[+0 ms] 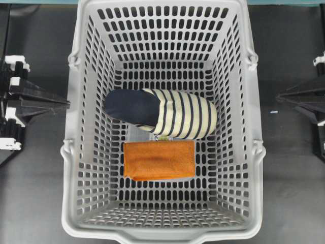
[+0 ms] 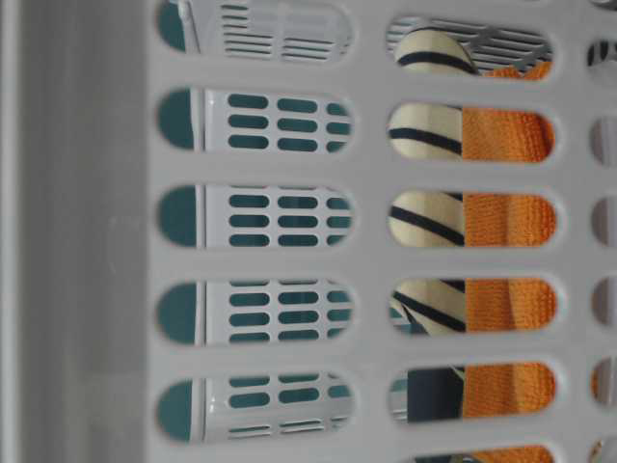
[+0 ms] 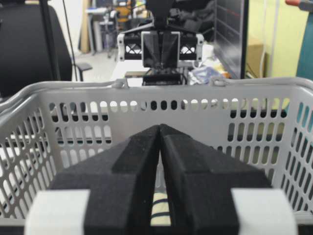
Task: Pick up the orange cloth from the shopping basket with the left arm.
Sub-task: 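Move the left gripper over the orange cloth in the basket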
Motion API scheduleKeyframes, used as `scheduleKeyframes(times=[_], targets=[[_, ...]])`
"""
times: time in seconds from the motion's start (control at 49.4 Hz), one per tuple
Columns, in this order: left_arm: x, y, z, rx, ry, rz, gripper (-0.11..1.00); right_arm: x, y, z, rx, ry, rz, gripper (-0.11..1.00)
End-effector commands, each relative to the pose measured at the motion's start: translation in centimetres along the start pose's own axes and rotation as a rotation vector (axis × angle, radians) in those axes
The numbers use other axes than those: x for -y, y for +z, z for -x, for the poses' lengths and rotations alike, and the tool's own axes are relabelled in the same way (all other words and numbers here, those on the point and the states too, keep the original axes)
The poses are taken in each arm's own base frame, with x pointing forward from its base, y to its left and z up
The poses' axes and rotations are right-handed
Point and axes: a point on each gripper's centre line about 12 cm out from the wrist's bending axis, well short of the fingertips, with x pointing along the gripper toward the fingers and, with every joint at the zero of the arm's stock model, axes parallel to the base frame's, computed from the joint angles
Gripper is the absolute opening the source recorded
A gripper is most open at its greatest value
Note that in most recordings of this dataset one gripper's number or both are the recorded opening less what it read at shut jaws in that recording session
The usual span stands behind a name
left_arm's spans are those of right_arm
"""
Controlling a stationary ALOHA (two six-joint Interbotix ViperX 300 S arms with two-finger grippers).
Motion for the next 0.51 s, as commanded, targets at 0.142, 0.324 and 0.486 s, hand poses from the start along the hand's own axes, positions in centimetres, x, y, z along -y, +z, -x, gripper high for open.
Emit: scheduleKeyframes(times=[0.142, 0.324, 0.486], targets=[[0.0, 3.4, -3.4, -0.176, -0.003, -0.006, 0.0, 0.2, -0.4, -0.4, -0.03, -0.014, -0.04, -0.01], [0.7, 6.2, -7.3, -0.319, -0.022, -0.01, 0.0, 0.2, -0.4, -0.4, -0.03, -0.014, -0.063, -0.01], [1.8, 6.4, -11.8, -0.472, -0.051, -0.017, 0.0, 0.2, -0.4, -0.3, -0.029, -0.014, -0.075, -0.01]])
